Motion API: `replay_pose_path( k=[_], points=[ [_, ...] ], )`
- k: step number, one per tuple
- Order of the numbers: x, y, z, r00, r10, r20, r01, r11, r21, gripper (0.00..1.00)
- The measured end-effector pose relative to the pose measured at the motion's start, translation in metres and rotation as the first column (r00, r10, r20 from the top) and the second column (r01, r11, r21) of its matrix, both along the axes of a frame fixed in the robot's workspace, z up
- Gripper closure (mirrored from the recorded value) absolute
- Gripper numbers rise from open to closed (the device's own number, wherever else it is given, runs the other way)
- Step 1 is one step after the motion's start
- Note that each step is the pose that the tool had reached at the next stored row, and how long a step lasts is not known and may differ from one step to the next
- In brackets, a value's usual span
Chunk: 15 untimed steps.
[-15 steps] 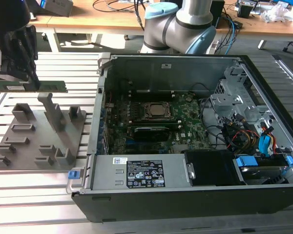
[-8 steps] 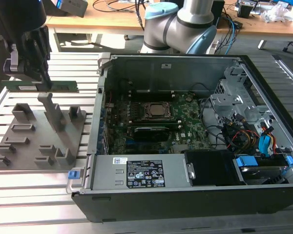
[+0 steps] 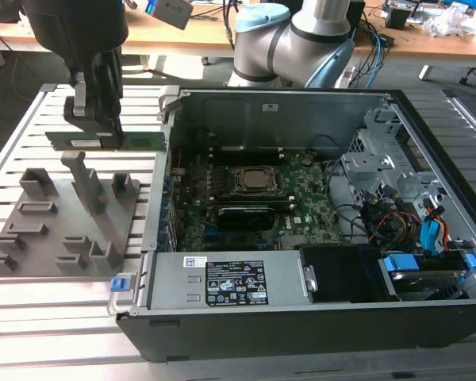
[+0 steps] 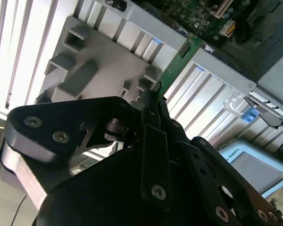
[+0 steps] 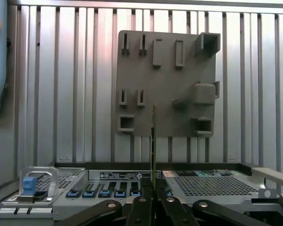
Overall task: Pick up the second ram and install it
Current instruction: 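Pick up the second ram and move it above second insertion slot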
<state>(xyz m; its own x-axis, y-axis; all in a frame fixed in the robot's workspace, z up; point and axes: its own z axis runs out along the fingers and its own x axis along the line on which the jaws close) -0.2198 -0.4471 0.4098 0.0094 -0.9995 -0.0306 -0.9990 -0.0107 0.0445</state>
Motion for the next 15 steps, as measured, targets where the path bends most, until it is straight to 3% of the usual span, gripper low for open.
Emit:
replay_pose_path(
  k=[10, 12, 15],
  points=[
    [0.054, 0.0031, 0.0000, 1.0000, 0.000, 0.0000, 0.000, 1.0000, -0.0030, 0.86],
    [0.059, 0.0036, 0.0000, 1.0000, -0.002, -0.0001, 0.002, 1.0000, 0.0085, 0.86],
    [0.064, 0.0041, -0.0003, 1.0000, -0.002, -0.0002, 0.002, 0.9999, 0.0145, 0.86]
  ],
)
